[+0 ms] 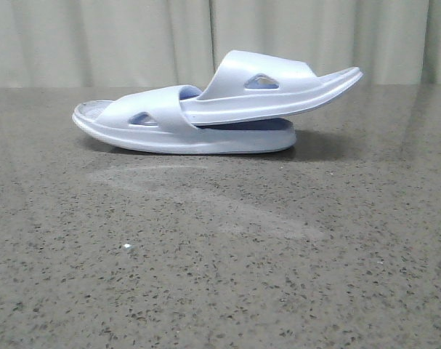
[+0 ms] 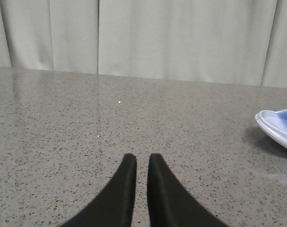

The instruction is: Insert blue slippers together front up

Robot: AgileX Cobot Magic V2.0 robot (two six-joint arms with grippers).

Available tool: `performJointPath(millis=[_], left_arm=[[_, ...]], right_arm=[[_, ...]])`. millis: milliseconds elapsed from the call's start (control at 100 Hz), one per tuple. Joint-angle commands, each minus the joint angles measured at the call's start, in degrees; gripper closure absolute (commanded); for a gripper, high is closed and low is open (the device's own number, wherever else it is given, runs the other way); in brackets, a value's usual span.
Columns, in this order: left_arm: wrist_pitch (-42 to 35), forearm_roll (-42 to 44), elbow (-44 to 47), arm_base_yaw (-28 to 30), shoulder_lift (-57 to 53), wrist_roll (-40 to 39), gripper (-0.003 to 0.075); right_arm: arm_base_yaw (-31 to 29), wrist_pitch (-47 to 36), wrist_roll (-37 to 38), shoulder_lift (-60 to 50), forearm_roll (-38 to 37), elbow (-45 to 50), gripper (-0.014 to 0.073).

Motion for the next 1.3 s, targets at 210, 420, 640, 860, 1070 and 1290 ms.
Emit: performJointPath(millis=[210, 420, 640, 860, 1070, 1290], left_arm=[[-4.3, -0.5, 0.5, 0.1, 0.6, 0.1, 0.0705], [-4.3, -0.5, 0.5, 0.1, 0.6, 0.1, 0.0705], [-4.3, -0.5, 0.5, 0.1, 0.6, 0.1, 0.0705], [-4.3, -0.5, 0.5, 0.1, 0.6, 0.1, 0.0705], [-4.3, -0.5, 0.5, 0.1, 0.6, 0.1, 0.0705], [-4.3, -0.5, 0.5, 0.1, 0.6, 0.1, 0.0705]], right_arm=[[0.0, -11.5, 23.1, 0.2, -21.6, -1.4, 0.0683], [0.0, -18.0, 54.2, 0.1, -54.7, 1.2, 0.0683], [0.3, -24.6, 55.1, -5.6, -58.7, 11.5, 0.0683], [0.7, -23.7, 56.0, -21.7, -60.6, 18.9, 0.0683], [0.8, -21.3, 56.1, -22.6, -60.0, 18.9, 0.0683], [0.8, -21.4, 56.1, -22.6, -59.8, 18.9, 0.0683]])
